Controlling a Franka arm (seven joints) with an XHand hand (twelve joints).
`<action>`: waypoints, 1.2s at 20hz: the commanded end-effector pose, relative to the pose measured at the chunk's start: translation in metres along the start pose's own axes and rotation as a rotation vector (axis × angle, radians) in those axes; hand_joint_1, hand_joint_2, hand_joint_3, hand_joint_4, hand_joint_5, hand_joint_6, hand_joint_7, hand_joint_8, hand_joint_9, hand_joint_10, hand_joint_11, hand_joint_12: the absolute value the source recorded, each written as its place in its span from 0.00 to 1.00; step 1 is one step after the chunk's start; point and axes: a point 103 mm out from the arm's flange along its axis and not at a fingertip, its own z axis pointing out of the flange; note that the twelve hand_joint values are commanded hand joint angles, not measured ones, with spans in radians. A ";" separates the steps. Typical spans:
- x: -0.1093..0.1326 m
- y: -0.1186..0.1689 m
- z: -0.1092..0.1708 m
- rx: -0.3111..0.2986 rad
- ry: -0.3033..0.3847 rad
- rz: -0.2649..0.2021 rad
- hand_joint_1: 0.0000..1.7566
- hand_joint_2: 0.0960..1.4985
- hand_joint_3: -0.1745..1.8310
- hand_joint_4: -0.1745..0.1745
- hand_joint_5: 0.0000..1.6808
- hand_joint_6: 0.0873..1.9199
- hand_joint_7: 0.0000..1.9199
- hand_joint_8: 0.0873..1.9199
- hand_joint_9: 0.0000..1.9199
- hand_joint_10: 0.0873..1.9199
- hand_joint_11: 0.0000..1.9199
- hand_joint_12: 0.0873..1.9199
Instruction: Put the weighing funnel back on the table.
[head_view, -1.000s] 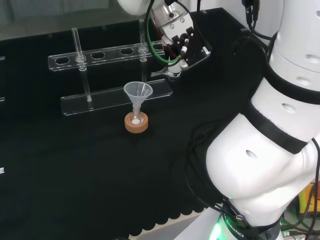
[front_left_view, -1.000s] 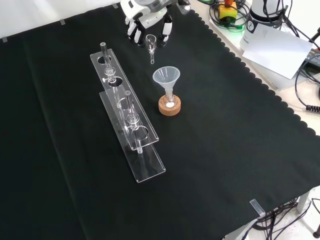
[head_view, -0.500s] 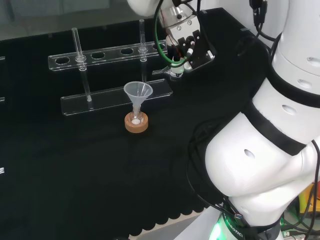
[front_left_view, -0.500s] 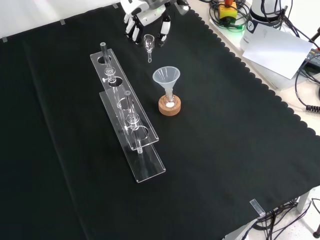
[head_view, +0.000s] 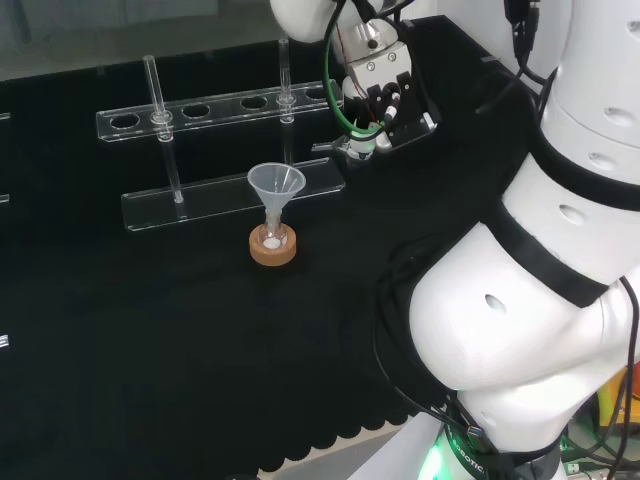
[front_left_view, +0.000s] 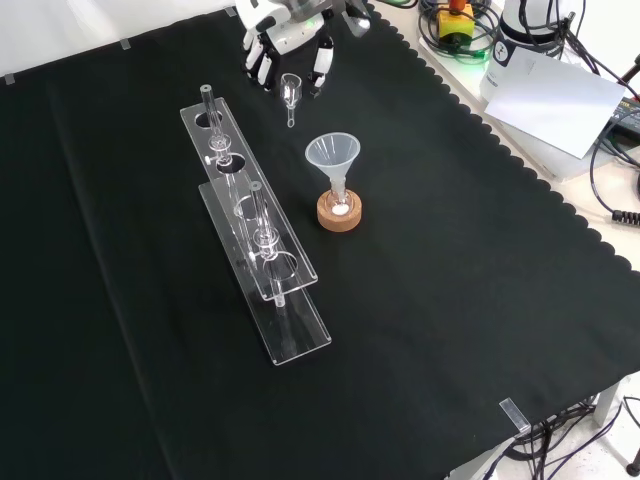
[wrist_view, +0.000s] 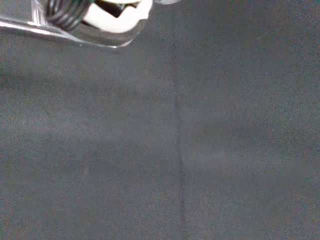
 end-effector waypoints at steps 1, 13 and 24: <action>-0.008 0.023 0.029 0.036 0.024 -0.002 0.61 0.47 0.41 1.00 0.64 0.49 0.31 0.31 0.49 0.21 0.38 0.60; -0.013 0.055 0.077 0.095 0.045 -0.018 0.61 0.47 0.40 1.00 0.64 0.49 0.31 0.32 0.49 0.21 0.39 0.60; -0.009 0.074 0.102 0.111 0.054 -0.042 0.61 0.47 0.40 1.00 0.64 0.49 0.31 0.32 0.49 0.21 0.39 0.60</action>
